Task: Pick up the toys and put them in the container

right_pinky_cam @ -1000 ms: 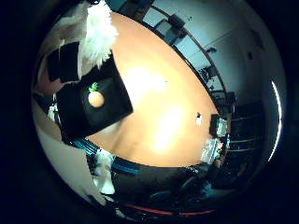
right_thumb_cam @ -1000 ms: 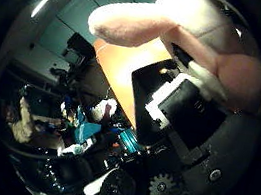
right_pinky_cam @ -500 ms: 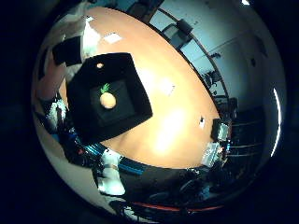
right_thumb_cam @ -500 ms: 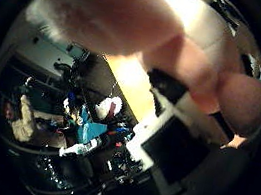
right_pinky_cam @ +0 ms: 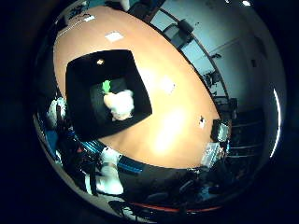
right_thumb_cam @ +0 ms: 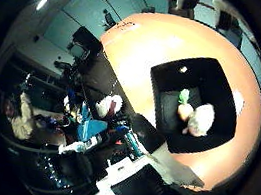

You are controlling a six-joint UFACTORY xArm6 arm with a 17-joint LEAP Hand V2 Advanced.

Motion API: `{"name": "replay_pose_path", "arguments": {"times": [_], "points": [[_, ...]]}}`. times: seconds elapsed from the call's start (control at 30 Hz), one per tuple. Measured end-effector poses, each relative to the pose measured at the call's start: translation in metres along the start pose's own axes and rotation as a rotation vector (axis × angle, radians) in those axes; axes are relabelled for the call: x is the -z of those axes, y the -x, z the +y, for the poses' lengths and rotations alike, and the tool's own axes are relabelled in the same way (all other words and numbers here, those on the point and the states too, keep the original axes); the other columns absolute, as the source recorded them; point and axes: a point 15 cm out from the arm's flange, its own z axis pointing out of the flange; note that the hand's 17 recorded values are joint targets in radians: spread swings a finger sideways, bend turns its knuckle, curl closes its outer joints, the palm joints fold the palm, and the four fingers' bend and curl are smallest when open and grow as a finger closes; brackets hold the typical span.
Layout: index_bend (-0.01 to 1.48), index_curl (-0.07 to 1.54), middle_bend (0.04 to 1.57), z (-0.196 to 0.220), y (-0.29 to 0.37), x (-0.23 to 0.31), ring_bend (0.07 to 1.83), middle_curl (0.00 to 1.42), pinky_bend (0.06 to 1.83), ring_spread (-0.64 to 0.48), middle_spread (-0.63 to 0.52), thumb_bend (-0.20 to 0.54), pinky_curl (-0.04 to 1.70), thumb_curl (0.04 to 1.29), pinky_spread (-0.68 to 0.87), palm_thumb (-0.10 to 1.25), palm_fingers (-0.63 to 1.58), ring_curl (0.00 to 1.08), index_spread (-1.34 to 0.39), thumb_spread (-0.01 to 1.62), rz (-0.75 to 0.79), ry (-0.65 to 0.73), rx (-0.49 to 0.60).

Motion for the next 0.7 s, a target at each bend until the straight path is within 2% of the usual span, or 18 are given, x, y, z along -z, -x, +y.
{"name": "replay_pose_path", "arguments": {"times": [0.2,0.47,0.7], "points": [[0.18,0.39,0.34,0.015,-0.013,0.010,0.48,0.40,0.38,-0.04,-0.13,-0.026,0.50,0.29,0.42,0.54,0.29,0.30,-0.44,1.04,0.034,-0.003,-0.012],[0.18,0.34,0.29,0.058,-0.053,-0.018,0.44,0.37,0.36,-0.03,-0.12,-0.025,0.43,0.28,0.42,0.54,0.33,0.27,-0.43,1.03,0.074,0.084,-0.059],[0.17,0.32,0.27,0.043,-0.076,-0.017,0.42,0.37,0.35,-0.02,-0.12,-0.024,0.39,0.28,0.43,0.54,0.35,0.25,-0.43,1.04,0.106,0.019,-0.106]]}}
